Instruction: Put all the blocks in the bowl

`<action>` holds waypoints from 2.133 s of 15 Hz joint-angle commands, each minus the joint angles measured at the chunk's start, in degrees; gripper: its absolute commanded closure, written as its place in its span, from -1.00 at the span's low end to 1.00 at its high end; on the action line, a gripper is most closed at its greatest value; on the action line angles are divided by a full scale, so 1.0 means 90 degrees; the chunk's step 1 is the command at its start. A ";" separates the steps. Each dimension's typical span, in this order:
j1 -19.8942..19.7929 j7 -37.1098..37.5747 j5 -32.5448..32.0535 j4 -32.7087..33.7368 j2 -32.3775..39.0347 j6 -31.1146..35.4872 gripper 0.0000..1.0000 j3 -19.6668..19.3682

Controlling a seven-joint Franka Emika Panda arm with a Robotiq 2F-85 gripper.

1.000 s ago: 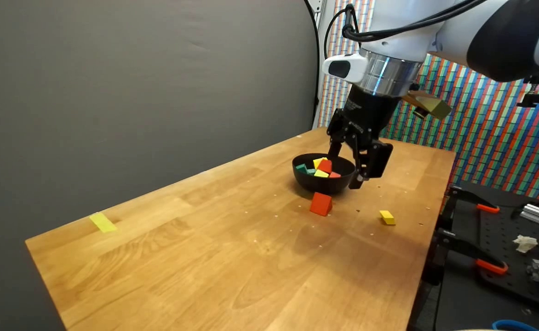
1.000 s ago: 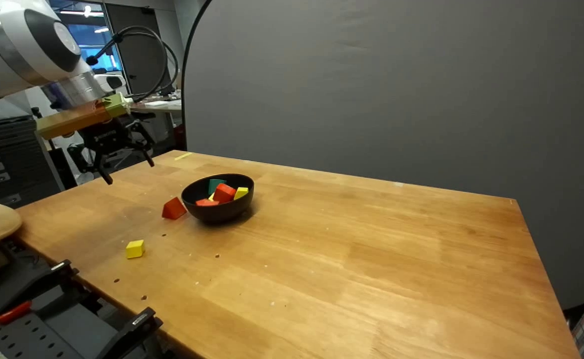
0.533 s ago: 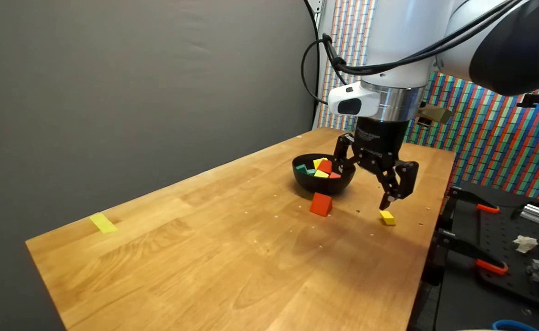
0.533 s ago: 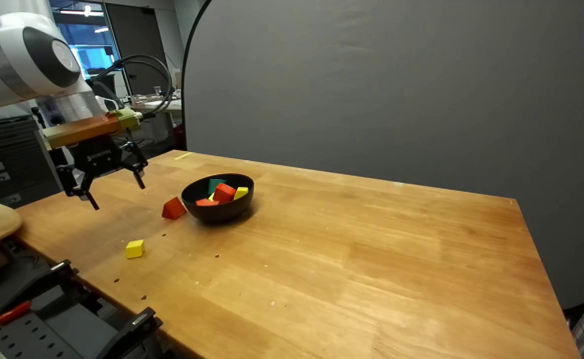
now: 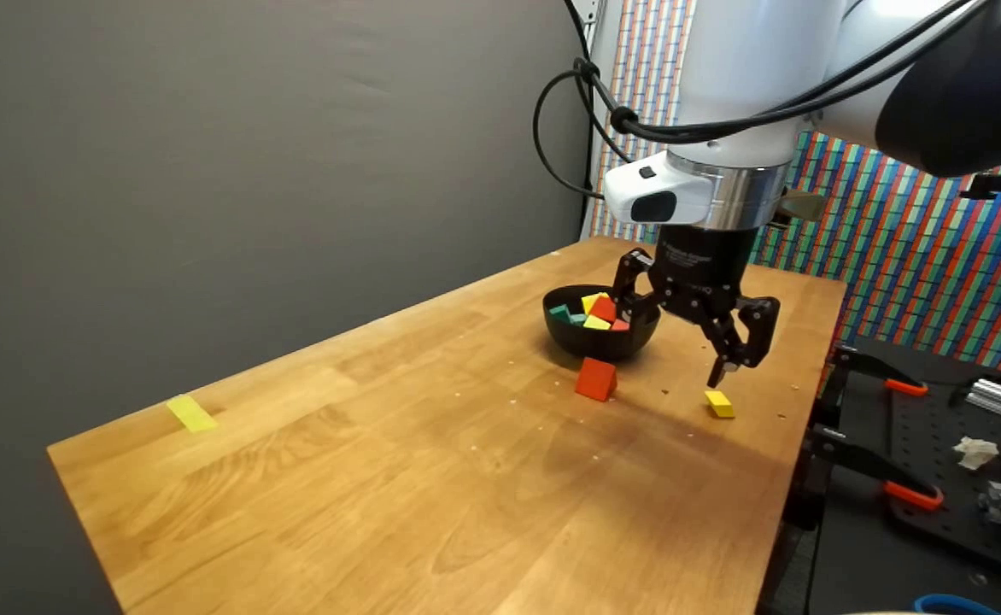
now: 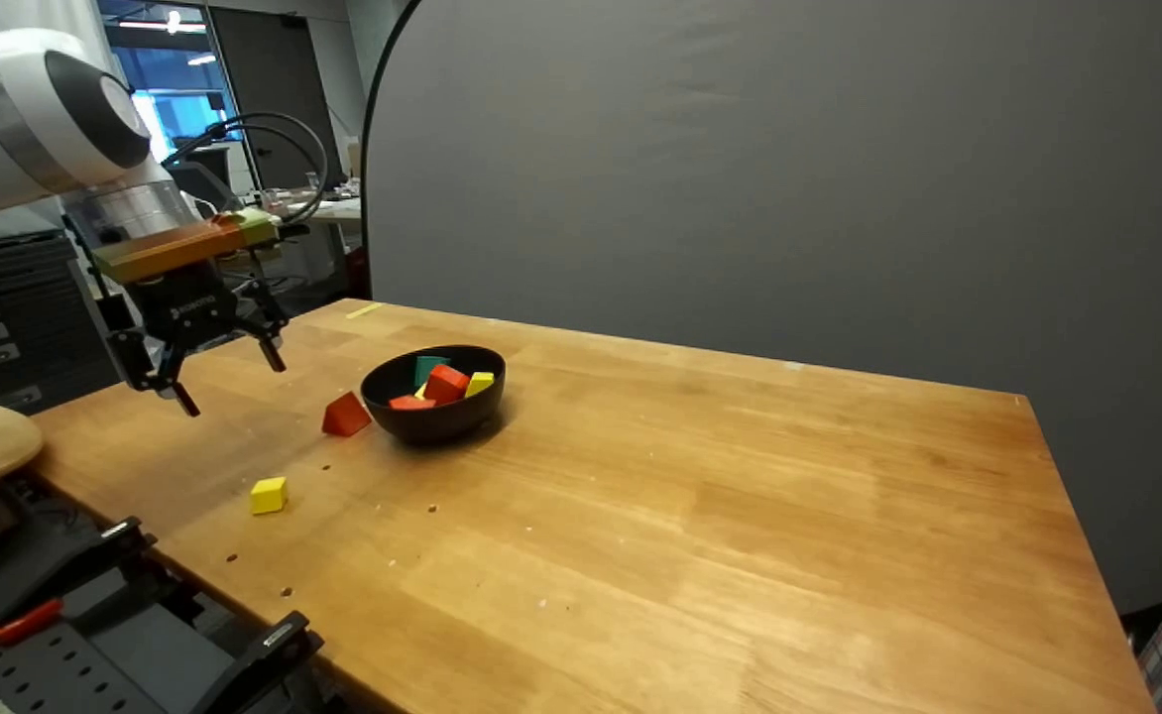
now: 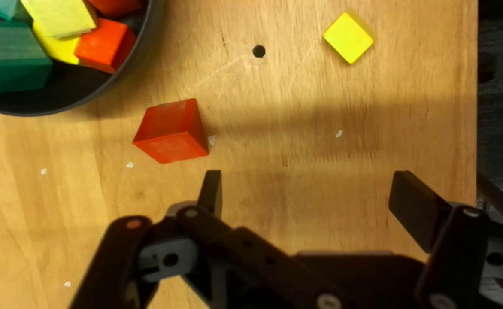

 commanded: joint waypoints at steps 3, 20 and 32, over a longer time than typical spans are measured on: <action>-0.0138 0.0689 -0.1551 0.0309 0.0523 0.1145 -1.00 -0.0623; -0.0072 0.0942 -0.2548 0.1633 0.2348 0.1534 0.17 -0.1347; 0.0338 0.2145 -0.2617 0.0634 0.0068 0.0891 0.59 -0.1104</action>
